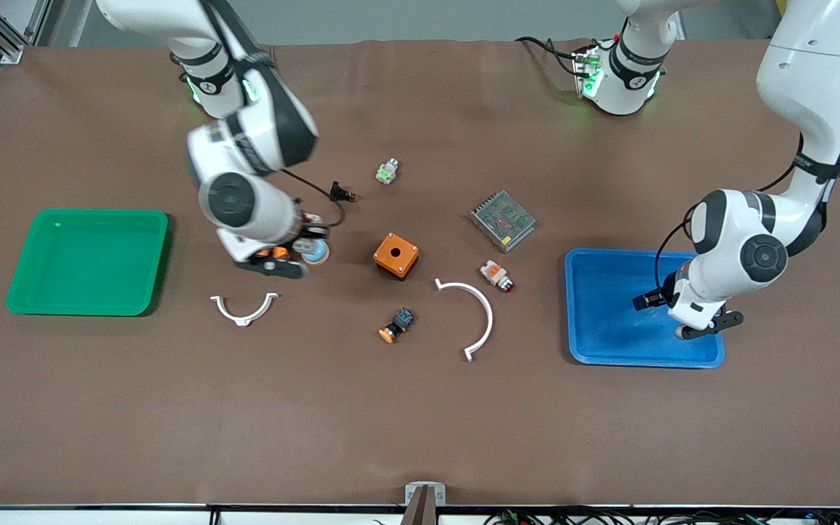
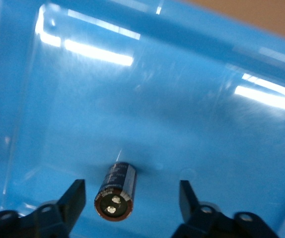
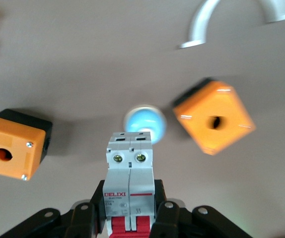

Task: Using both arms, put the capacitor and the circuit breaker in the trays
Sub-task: 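Carry the capacitor into the blue tray while the right gripper lifts the breaker, then release the capacitor in the blue tray while the right gripper carries the breaker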

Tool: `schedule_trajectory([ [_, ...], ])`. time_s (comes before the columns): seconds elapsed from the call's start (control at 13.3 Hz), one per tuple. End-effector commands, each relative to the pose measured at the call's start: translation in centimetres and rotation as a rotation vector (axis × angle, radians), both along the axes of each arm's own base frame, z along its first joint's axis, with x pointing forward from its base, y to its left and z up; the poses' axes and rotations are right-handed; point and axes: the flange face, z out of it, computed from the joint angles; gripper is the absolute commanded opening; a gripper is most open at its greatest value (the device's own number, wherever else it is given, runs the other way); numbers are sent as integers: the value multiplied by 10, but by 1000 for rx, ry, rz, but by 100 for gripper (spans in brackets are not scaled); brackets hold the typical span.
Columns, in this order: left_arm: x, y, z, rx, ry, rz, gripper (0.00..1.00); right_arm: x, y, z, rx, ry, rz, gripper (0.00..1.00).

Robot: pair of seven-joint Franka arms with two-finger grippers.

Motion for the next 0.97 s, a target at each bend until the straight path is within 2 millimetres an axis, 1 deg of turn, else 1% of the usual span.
schedule_trajectory([
  [0.0,6,-7,73,37,-89,-85,100,3,-77,56,-42,-15,8,18],
  [0.07,9,-6,107,56,-120,-126,100,9,-113,65,-40,-10,0,18],
  [0.22,16,-5,161,81,-153,-173,100,19,-193,72,10,-3,29,18],
  [0.3,20,-2,183,91,-134,-174,100,22,-228,72,30,-5,44,18],
  [0.45,25,-9,238,104,-97,-190,100,24,-299,67,30,-14,94,18],
  [0.53,25,-12,266,107,-82,-192,100,25,-323,66,33,-34,109,18],
  [0.6,24,-14,292,104,-73,-196,100,26,-346,58,39,-45,110,18],
  [0.67,19,-16,317,100,-63,-212,100,27,-365,45,51,-38,122,18],
  [0.75,13,-19,334,104,-56,-243,100,30,-383,34,60,-48,139,18],
  [0.82,4,-20,352,113,-65,-268,100,32,-396,18,62,-56,146,18],
  [0.9,-4,-21,366,107,-71,-301,100,33,-413,6,65,-57,145,18],
])
